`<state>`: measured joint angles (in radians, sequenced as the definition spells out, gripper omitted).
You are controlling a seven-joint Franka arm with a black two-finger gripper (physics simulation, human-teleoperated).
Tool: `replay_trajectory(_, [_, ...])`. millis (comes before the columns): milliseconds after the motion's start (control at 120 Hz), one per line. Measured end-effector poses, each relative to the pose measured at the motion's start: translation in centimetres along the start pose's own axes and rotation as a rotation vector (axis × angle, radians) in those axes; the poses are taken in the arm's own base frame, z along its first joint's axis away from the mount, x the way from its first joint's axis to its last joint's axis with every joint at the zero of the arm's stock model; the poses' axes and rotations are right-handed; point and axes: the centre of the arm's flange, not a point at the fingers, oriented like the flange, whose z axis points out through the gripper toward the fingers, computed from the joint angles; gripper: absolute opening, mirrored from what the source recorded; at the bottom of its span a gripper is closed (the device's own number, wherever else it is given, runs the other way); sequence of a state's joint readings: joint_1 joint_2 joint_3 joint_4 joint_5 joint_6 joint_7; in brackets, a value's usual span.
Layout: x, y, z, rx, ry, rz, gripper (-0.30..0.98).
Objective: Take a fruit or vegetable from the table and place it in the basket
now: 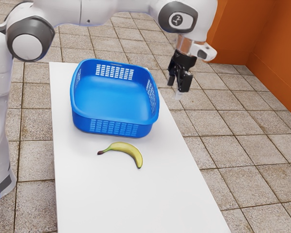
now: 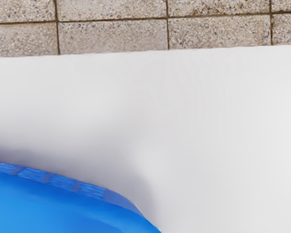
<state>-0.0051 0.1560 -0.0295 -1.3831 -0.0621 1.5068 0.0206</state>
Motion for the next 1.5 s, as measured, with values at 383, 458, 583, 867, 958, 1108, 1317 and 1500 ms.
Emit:
replay_trajectory(383, [2.0,-0.8,2.5,0.013,0.031,0.051,0.69])
replay_trajectory(458, [1.5,-1.0,3.3,0.013,-0.015,0.066,0.69])
replay_trajectory(583, [-0.1,1.6,3.1,0.029,-0.079,0.136,0.69])
replay_trajectory(867, [-4.4,7.5,7.3,0.042,-0.27,0.252,0.69])
replay_trajectory(958, [-5.6,8.3,7.4,0.042,-0.283,0.268,0.69])
replay_trajectory(1108, [-6.4,11.7,7.1,0.05,-0.267,0.336,0.69])
replay_trajectory(1317, [-8.1,15.6,10.4,0.055,-0.313,0.413,0.69])
replay_trajectory(1500, [-8.5,15.5,13.4,0.047,-0.342,0.412,0.69])
